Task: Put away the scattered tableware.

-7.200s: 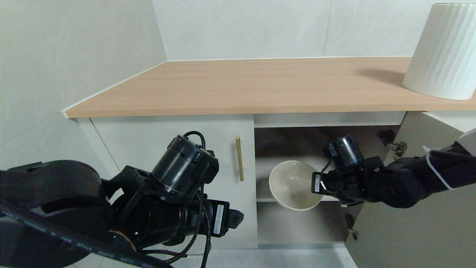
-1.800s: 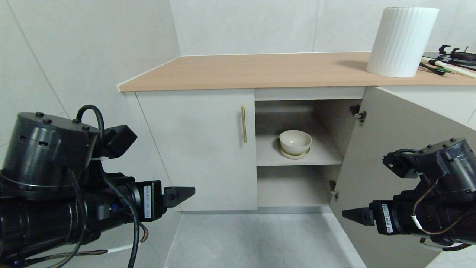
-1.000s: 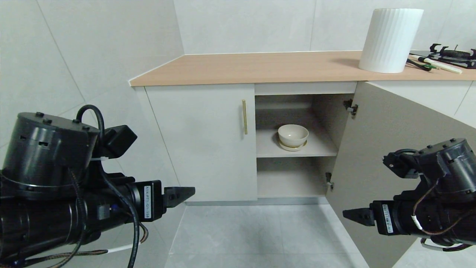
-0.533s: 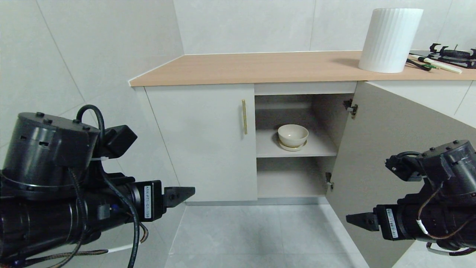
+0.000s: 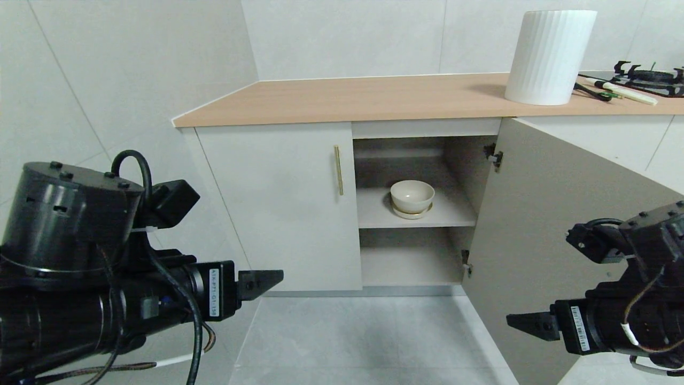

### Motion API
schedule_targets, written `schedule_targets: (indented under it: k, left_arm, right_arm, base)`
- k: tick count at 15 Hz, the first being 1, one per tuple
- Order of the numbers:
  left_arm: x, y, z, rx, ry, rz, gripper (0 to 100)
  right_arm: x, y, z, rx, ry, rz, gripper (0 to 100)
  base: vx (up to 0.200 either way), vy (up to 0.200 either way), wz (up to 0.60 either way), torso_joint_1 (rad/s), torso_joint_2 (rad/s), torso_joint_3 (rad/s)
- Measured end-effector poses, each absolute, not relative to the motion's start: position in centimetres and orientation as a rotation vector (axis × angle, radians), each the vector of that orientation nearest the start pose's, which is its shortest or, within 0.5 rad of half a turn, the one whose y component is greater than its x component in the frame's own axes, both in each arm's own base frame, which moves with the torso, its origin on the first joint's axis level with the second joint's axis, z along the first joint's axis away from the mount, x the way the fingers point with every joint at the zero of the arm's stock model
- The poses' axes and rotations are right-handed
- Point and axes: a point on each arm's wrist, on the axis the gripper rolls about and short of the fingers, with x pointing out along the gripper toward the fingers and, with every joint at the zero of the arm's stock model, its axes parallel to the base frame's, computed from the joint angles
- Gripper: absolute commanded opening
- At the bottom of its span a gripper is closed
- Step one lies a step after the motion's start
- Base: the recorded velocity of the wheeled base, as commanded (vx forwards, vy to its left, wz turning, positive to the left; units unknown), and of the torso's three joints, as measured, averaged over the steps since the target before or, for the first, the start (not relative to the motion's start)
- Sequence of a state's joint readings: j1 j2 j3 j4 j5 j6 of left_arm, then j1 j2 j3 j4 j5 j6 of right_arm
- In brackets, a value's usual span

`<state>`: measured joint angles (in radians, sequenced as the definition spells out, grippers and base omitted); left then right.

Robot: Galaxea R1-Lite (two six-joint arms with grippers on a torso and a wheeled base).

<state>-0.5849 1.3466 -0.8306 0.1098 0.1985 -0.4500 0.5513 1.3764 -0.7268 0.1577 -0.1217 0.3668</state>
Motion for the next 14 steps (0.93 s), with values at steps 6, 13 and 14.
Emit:
schedule_targets:
  k: [6, 13, 14]
  left_arm:
    - [17.4, -10.9, 21.3, -0.192, 0.647, -0.226, 100]
    - [17.3, -10.9, 21.2, -0.184, 0.651, -0.232, 100]
    - [17.3, -10.9, 21.2, -0.179, 0.650, -0.234, 100]
  right_arm:
    - [16.5, 9.8, 17.8, 0.044, 0.832, 0.268, 100]
    - [13.1, 7.7, 18.9, -0.129, 0.967, 0.287, 100]
    - [12.4, 7.2, 19.3, -0.149, 1.002, 0.279, 100]
  base:
    - [0.000, -0.133, 0.00, 0.000, 0.00, 0.004]
    - [0.000, -0.114, 0.00, 0.002, 0.00, 0.001]
    - [0.000, 0.000, 0.00, 0.000, 0.00, 0.000]
